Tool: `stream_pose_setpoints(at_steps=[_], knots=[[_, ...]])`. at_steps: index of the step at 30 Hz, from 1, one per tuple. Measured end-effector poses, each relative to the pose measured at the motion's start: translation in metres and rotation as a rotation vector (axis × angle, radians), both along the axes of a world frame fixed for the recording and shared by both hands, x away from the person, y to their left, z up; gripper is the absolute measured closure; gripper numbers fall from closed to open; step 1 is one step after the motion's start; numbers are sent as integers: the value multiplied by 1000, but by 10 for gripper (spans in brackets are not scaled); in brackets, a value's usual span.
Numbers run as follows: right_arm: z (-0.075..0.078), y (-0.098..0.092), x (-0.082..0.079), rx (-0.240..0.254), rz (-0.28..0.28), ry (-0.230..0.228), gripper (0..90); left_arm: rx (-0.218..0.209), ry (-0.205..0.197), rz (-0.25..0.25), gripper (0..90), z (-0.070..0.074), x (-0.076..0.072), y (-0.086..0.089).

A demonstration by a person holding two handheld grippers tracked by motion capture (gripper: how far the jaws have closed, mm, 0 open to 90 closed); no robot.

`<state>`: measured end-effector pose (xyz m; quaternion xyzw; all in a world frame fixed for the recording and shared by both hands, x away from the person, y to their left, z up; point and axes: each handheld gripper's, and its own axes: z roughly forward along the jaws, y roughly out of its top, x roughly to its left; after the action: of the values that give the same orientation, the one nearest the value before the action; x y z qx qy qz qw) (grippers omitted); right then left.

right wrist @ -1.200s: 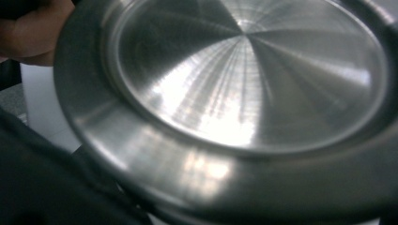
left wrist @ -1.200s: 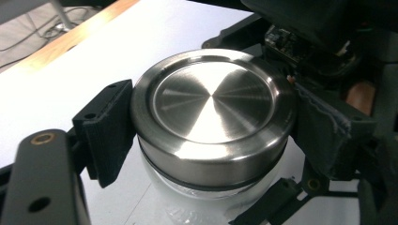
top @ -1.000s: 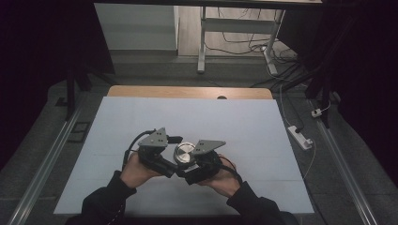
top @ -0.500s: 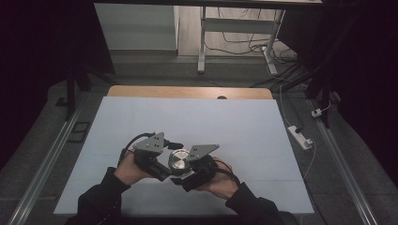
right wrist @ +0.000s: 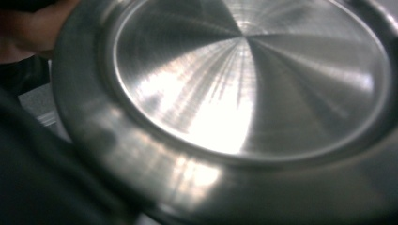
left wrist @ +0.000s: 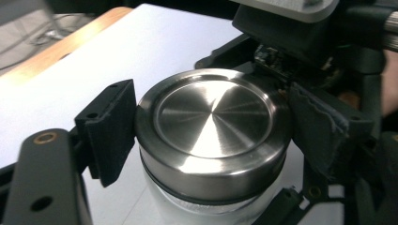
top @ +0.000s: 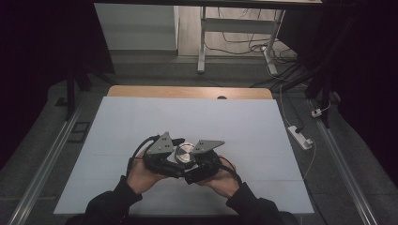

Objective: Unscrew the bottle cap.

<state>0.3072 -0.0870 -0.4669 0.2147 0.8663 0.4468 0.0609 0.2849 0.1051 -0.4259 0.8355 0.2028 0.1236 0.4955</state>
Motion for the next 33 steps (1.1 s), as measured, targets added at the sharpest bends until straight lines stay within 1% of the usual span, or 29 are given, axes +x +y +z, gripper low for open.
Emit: stream_pose_setpoints(at_steps=[1,2,4,5,8,9,10,11,12,14,16,17,18,19,20,25,27,28,29,30,31,32,33], knots=[[2,0,-1,9,2,0,145,-29,31,-33,174,3,3,5],[5,0,-2,25,17,-7,145,-60,46,-57,133,7,5,13],[7,-1,-3,34,27,-14,145,-73,47,-105,144,11,6,20],[7,-1,-3,38,34,-15,145,-71,39,-117,161,12,6,23],[5,0,-4,39,54,-13,145,-38,25,-162,195,14,6,27],[5,1,-4,36,60,-13,145,-38,25,-162,196,14,6,27],[4,2,-5,31,71,-13,145,-7,20,-173,196,13,5,27],[3,3,-6,27,77,-14,145,9,16,-178,196,13,5,26],[3,4,-7,22,84,-12,145,22,14,-180,197,12,5,25],[2,6,-9,15,99,-19,145,43,20,-199,196,9,6,22],[2,7,-10,12,111,-22,145,76,12,-218,194,7,5,19],[2,7,-11,11,114,-23,145,76,12,-218,186,7,5,19],[2,7,-11,9,117,-25,145,111,-9,-223,182,6,4,17],[2,7,-11,9,117,-25,145,111,-9,-223,181,6,4,17],[2,7,-11,6,120,-27,145,127,-17,-224,181,7,3,17],[1,8,-11,1,107,-26,145,129,-27,-215,181,6,3,16],[1,8,-11,0,93,-24,145,123,-35,-195,182,5,1,14],[2,8,-10,-2,85,-26,145,128,-55,-168,182,5,0,11],[2,8,-10,-2,85,-26,145,128,-55,-168,182,5,0,11],[2,7,-9,2,70,-34,145,132,-74,-145,183,6,-3,8],[2,6,-9,7,69,-34,145,132,-74,-145,183,6,-3,8],[3,5,-9,11,63,-35,145,124,-79,-115,184,8,-5,6],[4,5,-8,18,56,-38,145,114,-79,-96,185,8,-6,6]])
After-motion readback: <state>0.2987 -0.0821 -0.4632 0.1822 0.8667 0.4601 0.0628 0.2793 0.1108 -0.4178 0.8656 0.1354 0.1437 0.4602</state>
